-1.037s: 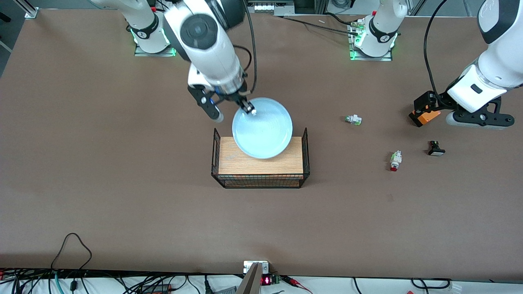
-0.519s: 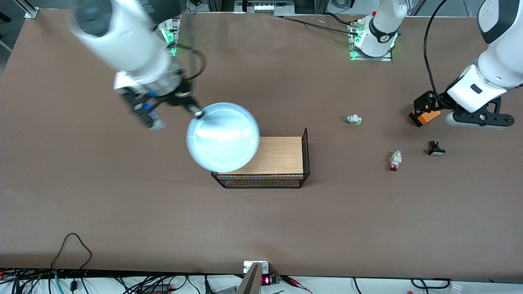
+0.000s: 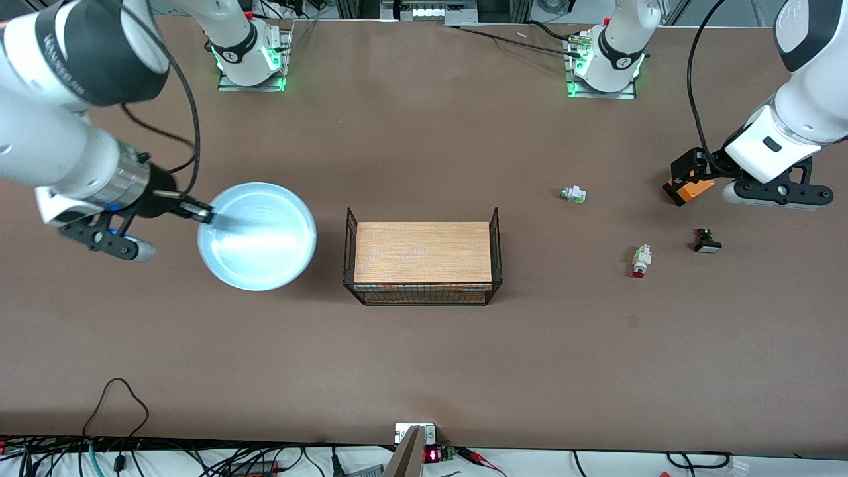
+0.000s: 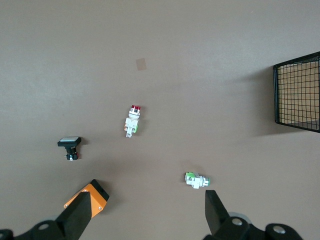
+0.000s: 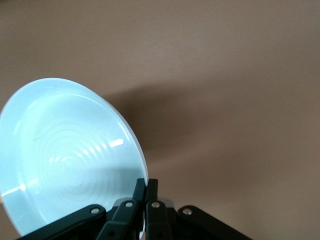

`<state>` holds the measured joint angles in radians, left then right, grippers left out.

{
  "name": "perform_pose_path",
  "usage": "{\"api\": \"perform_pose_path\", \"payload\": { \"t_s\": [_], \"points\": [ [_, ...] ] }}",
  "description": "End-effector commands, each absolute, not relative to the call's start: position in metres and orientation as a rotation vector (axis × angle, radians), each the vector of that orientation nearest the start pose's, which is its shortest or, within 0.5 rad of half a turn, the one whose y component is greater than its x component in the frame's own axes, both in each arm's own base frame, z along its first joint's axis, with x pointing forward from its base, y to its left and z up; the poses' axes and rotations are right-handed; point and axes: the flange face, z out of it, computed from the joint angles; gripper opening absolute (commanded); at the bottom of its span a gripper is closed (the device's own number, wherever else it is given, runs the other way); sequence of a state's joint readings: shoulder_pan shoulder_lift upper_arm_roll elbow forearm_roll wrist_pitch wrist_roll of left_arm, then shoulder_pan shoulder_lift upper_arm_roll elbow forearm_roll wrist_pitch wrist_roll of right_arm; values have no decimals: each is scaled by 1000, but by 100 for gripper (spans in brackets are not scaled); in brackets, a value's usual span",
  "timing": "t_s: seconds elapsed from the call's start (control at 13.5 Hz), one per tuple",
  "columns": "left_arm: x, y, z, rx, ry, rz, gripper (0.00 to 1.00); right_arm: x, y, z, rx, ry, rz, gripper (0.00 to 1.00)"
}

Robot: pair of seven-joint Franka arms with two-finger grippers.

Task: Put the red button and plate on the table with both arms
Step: 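Carry the blue plate out of the tray with the right gripper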

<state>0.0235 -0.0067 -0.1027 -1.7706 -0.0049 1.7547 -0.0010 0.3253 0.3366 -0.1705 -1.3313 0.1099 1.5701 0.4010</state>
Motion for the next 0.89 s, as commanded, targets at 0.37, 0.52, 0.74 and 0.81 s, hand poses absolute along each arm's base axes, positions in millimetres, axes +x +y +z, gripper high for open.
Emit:
{"api": "perform_pose_path", "payload": {
  "t_s": [0.37,0.52,0.74,0.81],
  "points": [
    [553,-44,552,-3156,127,20,100,609,5,401,-3154,-15,224,0],
    [553,-44,551,-3156,127,23,100,588,-8,354,-3146,-50,222,0],
    [553,-42,551,-3158,122,25,100,568,-20,298,-3148,-110,182,0],
    [553,-41,551,-3158,120,25,100,561,-28,273,-3150,-142,173,0]
  ]
}}
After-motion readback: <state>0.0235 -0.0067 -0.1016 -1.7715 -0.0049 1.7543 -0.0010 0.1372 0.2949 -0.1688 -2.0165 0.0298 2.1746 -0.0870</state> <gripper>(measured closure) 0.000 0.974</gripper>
